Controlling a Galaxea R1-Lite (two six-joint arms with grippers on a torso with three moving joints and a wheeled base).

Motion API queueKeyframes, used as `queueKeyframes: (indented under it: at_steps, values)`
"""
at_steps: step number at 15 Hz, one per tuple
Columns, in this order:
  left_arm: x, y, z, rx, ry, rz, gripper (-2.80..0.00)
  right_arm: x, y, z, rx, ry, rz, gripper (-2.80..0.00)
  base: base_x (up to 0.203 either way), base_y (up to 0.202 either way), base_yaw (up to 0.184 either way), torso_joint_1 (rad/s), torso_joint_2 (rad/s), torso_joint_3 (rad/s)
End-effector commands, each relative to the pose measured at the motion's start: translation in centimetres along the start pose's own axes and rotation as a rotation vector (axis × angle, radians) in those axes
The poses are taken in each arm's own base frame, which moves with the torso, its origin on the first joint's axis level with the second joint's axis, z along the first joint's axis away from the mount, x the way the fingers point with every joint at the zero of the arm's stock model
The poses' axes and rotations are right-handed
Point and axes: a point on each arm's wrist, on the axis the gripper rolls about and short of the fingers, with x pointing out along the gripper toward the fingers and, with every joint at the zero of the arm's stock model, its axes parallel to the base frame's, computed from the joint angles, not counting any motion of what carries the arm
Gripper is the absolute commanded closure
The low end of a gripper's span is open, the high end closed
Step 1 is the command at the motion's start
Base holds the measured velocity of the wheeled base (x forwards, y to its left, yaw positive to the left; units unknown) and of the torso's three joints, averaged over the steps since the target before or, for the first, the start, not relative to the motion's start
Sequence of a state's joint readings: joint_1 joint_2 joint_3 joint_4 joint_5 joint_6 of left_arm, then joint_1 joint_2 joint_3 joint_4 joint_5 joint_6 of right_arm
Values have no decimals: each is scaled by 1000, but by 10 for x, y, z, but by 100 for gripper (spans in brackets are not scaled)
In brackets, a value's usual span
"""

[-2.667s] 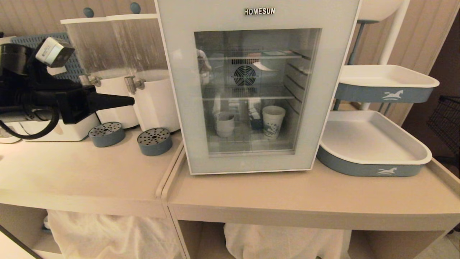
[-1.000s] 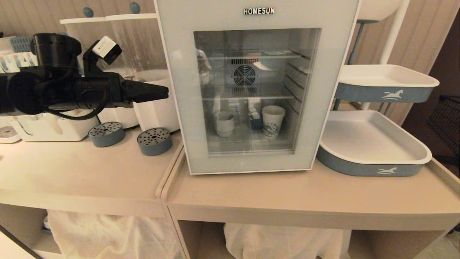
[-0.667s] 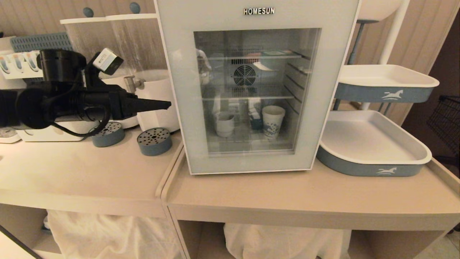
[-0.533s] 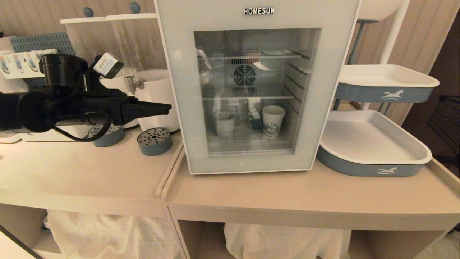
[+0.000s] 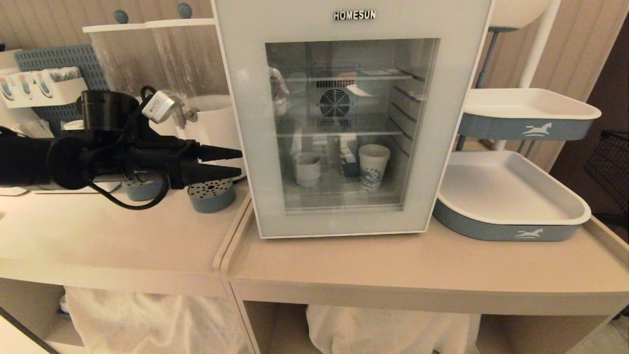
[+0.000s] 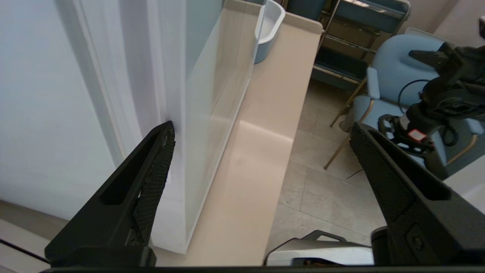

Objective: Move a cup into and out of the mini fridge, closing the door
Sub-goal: Open the freezer door

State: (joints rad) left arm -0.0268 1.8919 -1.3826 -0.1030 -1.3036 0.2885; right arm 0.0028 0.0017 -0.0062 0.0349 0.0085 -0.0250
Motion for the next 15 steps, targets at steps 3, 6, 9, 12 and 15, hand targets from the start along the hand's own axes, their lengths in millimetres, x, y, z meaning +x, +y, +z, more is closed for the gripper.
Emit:
queueKeyframes:
  at_steps: [3,6,9,12,15]
  values:
    - [9,5,-7,14,6,-25,-280,0,0,0,0,0,1,0,0,0,0,0,0,0]
    - [12,8,-8,53,18,10,-280,0,0,0,0,0,1,0,0,0,0,0,0,0]
    - [15,8,-6,104,6,14,-280,0,0,0,0,0,1,0,0,0,0,0,0,0]
    - [12,7,-4,102,5,20,-280,0,0,0,0,0,1,0,0,0,0,0,0,0]
    - [10,11,-9,92,7,27,-280,0,0,0,0,0,1,0,0,0,0,0,0,0]
